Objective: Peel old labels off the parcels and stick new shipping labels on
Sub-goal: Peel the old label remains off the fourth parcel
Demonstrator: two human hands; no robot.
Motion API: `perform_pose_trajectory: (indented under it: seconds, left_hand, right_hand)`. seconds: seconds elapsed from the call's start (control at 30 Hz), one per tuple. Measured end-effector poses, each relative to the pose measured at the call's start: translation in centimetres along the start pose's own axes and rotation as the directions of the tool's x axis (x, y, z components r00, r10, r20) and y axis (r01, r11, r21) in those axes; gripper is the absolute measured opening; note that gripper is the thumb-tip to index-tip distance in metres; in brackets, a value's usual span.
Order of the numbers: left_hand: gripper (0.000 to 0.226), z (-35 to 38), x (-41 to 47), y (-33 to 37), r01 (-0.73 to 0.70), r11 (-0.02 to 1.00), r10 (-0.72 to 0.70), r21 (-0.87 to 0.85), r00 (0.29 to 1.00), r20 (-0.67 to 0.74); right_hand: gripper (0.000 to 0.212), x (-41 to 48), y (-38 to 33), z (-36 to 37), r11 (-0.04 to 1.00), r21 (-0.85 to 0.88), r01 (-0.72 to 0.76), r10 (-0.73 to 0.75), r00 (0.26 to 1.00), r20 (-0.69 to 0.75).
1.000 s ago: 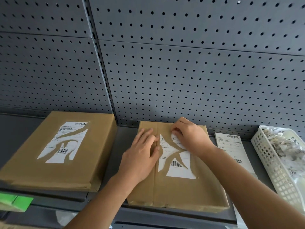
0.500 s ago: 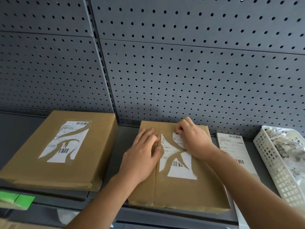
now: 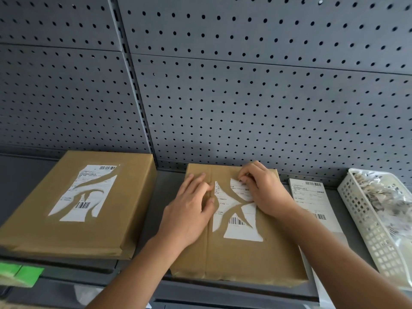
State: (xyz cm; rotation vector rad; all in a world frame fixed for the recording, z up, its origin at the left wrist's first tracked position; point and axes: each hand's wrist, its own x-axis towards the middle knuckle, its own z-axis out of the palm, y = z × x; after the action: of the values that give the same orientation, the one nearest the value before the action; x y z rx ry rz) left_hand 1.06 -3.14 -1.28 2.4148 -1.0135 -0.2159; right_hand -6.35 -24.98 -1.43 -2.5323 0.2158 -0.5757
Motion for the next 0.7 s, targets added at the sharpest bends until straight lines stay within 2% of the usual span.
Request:
perform_pose_trajectory:
  seconds: [0.2, 0.37, 0.47, 0.6, 0.7]
  left_hand:
    - [0.029, 0.0, -0.1, 0.0, 0.005, 1.000, -0.005, 0.001, 1.000, 0.000]
    - [0.030, 0.0, 0.0, 0.1, 0.006, 1.000, -0.006, 0.005, 1.000, 0.001]
    - [0.030, 0.0, -0.1, 0.1, 0.007, 1.000, -0.007, 0.003, 1.000, -0.003]
    - [0.031, 0.0, 0.0, 0.0, 0.007, 1.000, -0.007, 0.001, 1.000, 0.002]
    - [0.030, 0.2, 0.0, -0.2, 0.005, 1.000, -0.005, -0.007, 1.000, -0.005]
  right_hand:
    - [0.015, -1.5, -0.3, -1.2, 0.970, 0.166, -0.179, 0.194, 0.978, -0.079]
    - [0.015, -2.0, -1.0, -1.9, 0.904, 0.373, -0.209, 0.302, 0.929, -0.212]
    - [0.012, -2.3, -1.1, -2.1, 0.838, 0.482, -0.254, 0.388, 0.899, -0.201]
    - [0.013, -2.7, -0.5, -2.2, 0.824, 0.485, -0.294, 0.413, 0.897, -0.158]
    - [0.014, -2.4, -0.8, -2.0, 0.899, 0.309, -0.310, 0.350, 0.933, -0.083]
